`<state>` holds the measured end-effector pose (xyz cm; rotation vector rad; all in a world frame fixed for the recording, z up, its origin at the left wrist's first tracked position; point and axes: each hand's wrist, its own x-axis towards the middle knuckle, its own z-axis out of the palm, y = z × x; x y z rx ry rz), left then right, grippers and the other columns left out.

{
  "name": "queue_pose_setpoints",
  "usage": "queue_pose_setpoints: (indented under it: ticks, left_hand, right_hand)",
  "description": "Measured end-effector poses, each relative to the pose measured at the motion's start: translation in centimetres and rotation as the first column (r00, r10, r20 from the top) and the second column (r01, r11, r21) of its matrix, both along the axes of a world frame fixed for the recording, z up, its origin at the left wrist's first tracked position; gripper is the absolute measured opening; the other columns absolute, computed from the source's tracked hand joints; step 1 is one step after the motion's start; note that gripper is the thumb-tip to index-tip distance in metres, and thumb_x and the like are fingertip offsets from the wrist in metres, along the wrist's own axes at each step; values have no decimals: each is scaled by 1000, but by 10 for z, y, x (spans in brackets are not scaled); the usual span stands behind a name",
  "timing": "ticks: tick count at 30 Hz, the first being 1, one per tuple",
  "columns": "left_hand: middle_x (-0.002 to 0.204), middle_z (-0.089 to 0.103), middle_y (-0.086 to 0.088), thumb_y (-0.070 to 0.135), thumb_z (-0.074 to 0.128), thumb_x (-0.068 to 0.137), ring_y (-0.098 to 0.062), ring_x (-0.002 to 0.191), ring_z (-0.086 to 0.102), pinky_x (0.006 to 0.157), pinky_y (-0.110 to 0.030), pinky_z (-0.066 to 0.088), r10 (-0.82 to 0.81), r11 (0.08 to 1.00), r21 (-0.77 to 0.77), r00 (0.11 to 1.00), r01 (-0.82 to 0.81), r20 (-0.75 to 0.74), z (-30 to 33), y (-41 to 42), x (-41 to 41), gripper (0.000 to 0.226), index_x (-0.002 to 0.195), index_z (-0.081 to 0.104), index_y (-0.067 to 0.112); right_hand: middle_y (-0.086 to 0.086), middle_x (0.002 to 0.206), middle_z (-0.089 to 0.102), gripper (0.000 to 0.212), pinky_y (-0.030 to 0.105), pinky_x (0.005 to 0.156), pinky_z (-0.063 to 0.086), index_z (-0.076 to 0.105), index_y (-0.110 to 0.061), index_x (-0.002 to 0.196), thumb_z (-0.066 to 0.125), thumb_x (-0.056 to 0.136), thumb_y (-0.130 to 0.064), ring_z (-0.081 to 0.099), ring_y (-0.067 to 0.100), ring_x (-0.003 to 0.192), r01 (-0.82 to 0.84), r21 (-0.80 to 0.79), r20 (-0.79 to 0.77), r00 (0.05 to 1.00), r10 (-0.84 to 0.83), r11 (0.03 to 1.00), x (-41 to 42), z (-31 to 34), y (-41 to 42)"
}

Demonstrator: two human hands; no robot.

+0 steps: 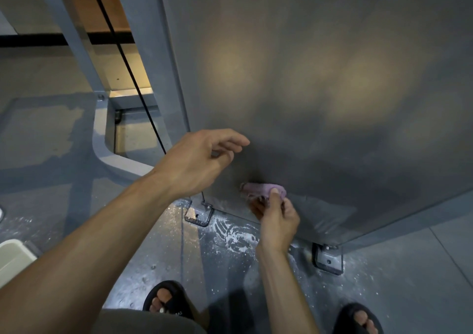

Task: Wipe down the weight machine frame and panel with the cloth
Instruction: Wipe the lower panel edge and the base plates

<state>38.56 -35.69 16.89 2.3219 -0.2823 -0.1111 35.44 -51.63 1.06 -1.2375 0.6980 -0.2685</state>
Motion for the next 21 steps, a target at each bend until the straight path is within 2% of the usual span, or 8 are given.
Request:
queue_pose_setpoints:
  ticks: [4, 6, 8, 10, 12, 14, 17, 21]
  left_hand:
    - [109, 71, 24, 16, 58, 103, 14, 102, 60, 79, 4, 37, 1, 1000, -5, 1000, -1, 1, 0, -3, 1, 32, 117, 69, 43]
    - [108, 72, 22, 14, 59, 102, 12, 100, 62, 79, 4, 38, 7, 1000, -23, 1000, -7, 9, 0, -4, 1, 31, 114, 70, 41]
    - [107, 73, 21, 13, 59, 102, 12, 99, 62, 79, 4, 38, 4, 1000, -28, 1000, -3, 13, 0, -5, 1, 31, 113, 71, 40]
    - [106, 73, 22, 13, 59, 102, 13, 99, 62, 79, 4, 38, -1, 1000, -22, 1000, 2, 17, 0, -5, 1, 30, 114, 71, 39]
    - [106, 73, 22, 15, 59, 102, 12, 99, 62, 79, 3, 38, 3, 1000, -20, 1000, -3, 25, 0, -6, 2, 29, 114, 72, 38]
    - [106, 74, 22, 15, 60, 102, 10, 99, 63, 80, 2, 39, 5, 1000, -18, 1000, -5, 25, 0, -6, 4, 29, 114, 72, 38]
    - [106, 73, 23, 15, 59, 102, 10, 100, 63, 82, 1, 40, -3, 1000, -10, 1000, 3, 16, -1, -7, 3, 31, 113, 70, 42]
    - [104, 73, 22, 14, 59, 102, 12, 99, 62, 80, 2, 40, 1, 1000, -7, 1000, -1, 21, 1, -8, 3, 30, 112, 71, 40]
  right_hand:
    - [5, 82, 73, 20, 25, 60, 52, 71, -12, 87, 63, 102, -21, 67, 17, 71, 9, 75, -280, 960, 12, 997, 1, -25, 2]
    - [11, 86, 73, 18, 24, 53, 55, 71, -6, 90, 63, 102, -18, 69, 19, 69, 40, 148, -331, 944, 11, 988, 4, -35, 3]
    - [13, 85, 74, 19, 25, 53, 59, 70, -5, 89, 62, 102, -16, 71, 22, 66, 55, 211, -319, 948, 16, 976, 7, -36, 3]
    - [11, 80, 76, 20, 29, 61, 63, 71, -3, 93, 60, 104, -16, 73, 22, 66, 38, 223, -218, 976, 11, 974, 5, -23, 2]
    - [8, 80, 77, 19, 31, 69, 63, 71, -7, 91, 61, 104, -17, 74, 19, 71, 23, 151, -68, 998, -13, 988, 1, -8, -1]
    - [5, 79, 76, 20, 26, 67, 60, 71, -6, 90, 61, 103, -16, 73, 12, 71, 25, 74, -3, 1000, -25, 997, -1, -6, -5]
    - [10, 81, 76, 20, 27, 67, 60, 70, -7, 85, 63, 102, -15, 73, 12, 68, 32, 99, -108, 994, -21, 995, -2, -18, -4]
    - [22, 92, 73, 7, 33, 67, 65, 66, 3, 94, 62, 99, -1, 73, 22, 67, 88, 359, -312, 950, 30, 929, 4, -39, 0]
